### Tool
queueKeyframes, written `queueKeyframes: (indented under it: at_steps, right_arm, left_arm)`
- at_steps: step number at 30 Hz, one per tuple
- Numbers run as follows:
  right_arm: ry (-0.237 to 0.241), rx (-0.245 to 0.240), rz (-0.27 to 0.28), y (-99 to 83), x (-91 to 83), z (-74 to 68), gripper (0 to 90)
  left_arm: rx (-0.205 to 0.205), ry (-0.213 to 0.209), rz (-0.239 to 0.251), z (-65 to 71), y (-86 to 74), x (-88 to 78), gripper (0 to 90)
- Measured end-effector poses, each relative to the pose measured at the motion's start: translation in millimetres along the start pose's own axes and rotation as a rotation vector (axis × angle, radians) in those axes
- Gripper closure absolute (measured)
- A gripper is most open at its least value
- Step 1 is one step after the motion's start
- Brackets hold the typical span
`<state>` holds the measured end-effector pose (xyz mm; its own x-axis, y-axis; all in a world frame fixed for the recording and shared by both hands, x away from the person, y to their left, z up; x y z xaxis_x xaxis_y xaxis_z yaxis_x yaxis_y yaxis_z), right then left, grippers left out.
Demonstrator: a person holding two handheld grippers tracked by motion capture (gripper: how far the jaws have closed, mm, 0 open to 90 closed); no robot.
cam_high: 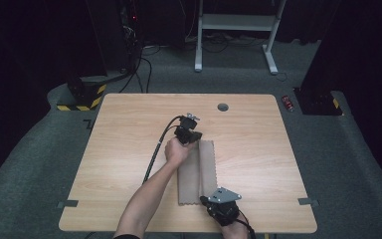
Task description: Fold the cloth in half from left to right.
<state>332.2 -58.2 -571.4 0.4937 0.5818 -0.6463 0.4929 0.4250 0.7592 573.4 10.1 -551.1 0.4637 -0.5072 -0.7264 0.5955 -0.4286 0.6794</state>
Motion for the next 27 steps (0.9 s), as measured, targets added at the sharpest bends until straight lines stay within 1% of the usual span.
queueKeyframes:
  at_steps: [1, 6, 7, 9, 11, 16, 20, 24, 27]
  right_arm:
    - [-0.003, 0.008, 0.001, -2.2, -2.0, 1.9, 90.0]
    - [-0.012, 0.012, 0.001, -5.7, -5.7, 5.0, 90.0]
    - [-0.017, 0.022, 0.004, -7.2, -7.6, 6.8, 90.0]
    - [-0.021, 0.026, 0.006, -8.7, -9.2, 9.3, 90.0]
    - [-0.024, 0.030, 0.006, -9.6, -10.0, 10.5, 90.0]
    - [-0.034, 0.049, 0.004, -14.1, -12.6, 16.3, 90.0]
    - [-0.040, 0.052, 0.003, -16.7, -13.9, 19.3, 90.0]
    - [-0.045, 0.053, 0.001, -18.3, -14.0, 21.9, 90.0]
    - [-0.049, 0.062, -0.003, -19.1, -14.8, 24.1, 90.0]
  left_arm:
    - [0.003, -0.002, -0.008, 2.4, -0.2, 2.7, 90.0]
    - [0.006, -0.007, -0.010, 6.2, 0.5, 7.3, 90.0]
    - [0.006, -0.010, -0.010, 7.5, 1.1, 8.3, 90.0]
    - [0.013, -0.009, -0.010, 10.4, 3.1, 11.0, 90.0]
    - [0.009, -0.012, -0.012, 11.8, 3.7, 11.9, 90.0]
    - [0.016, -0.009, -0.017, 15.3, 6.0, 16.4, 90.0]
    - [0.023, -0.011, -0.021, 19.3, 7.5, 19.7, 90.0]
    - [0.023, -0.006, -0.020, 19.6, 8.5, 21.8, 90.0]
    - [0.016, -0.007, -0.023, 20.3, 8.0, 24.2, 89.9]
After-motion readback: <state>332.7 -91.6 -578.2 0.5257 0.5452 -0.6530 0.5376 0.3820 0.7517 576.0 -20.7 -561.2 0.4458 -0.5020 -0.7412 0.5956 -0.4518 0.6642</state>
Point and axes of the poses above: each handheld gripper's, and its own axes: x roughly forward along the jaws, y roughly out of its top, z roughly to its right, the point moved 9 cm from there along x, roughly forward along the jaws, and after that the axes turned 4 degrees about x, right-handed, at the moved point
